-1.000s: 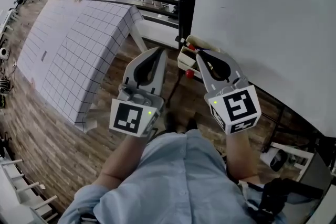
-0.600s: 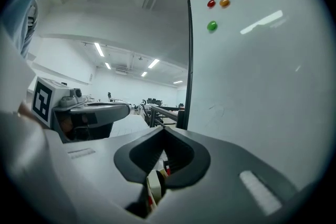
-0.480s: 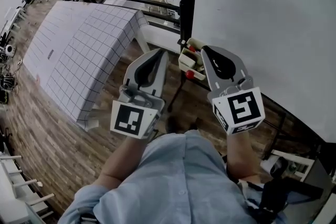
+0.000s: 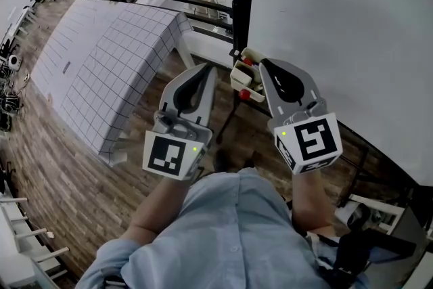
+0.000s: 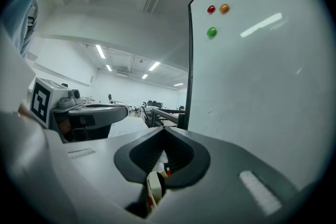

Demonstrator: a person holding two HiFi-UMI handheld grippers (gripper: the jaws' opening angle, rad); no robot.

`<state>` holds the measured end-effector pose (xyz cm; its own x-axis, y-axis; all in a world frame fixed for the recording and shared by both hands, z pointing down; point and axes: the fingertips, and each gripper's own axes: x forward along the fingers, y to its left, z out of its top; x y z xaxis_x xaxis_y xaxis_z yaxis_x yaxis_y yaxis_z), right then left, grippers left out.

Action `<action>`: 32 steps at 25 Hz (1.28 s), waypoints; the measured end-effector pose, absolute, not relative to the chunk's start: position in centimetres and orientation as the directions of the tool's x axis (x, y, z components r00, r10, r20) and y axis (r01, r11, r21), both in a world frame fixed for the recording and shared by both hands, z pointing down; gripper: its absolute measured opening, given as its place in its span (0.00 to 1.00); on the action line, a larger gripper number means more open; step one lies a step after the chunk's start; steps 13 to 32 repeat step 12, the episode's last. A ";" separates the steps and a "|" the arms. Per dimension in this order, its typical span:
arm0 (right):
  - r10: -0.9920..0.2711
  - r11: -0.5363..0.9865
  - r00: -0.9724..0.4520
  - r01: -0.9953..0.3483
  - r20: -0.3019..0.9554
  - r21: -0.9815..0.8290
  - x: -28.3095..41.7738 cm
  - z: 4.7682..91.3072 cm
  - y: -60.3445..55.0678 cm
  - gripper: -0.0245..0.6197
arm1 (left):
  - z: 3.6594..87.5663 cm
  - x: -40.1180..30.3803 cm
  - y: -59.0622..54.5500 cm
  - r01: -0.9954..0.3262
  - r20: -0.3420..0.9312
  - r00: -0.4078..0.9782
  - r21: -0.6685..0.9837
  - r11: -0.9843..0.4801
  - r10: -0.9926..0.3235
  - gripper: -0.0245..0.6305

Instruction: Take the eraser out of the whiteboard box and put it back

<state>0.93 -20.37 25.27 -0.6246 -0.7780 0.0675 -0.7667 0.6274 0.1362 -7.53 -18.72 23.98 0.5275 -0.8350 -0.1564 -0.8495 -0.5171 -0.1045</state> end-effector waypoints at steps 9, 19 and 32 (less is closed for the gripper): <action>-0.780 0.625 -0.621 -0.770 0.078 0.128 1.0 25.7 -20.5 0.04 | 24.3 -7.5 -18.8 -0.850 -0.153 0.527 -0.102 -0.517 -0.836 0.04; -0.779 0.627 -0.623 -0.768 0.078 0.128 0.9 25.7 -20.6 0.04 | 24.3 -7.5 -19.0 -0.849 -0.153 0.529 -0.101 -0.519 -0.835 0.04; -0.779 0.627 -0.623 -0.768 0.078 0.128 0.9 25.7 -20.6 0.04 | 24.3 -7.5 -19.0 -0.849 -0.153 0.529 -0.101 -0.519 -0.835 0.04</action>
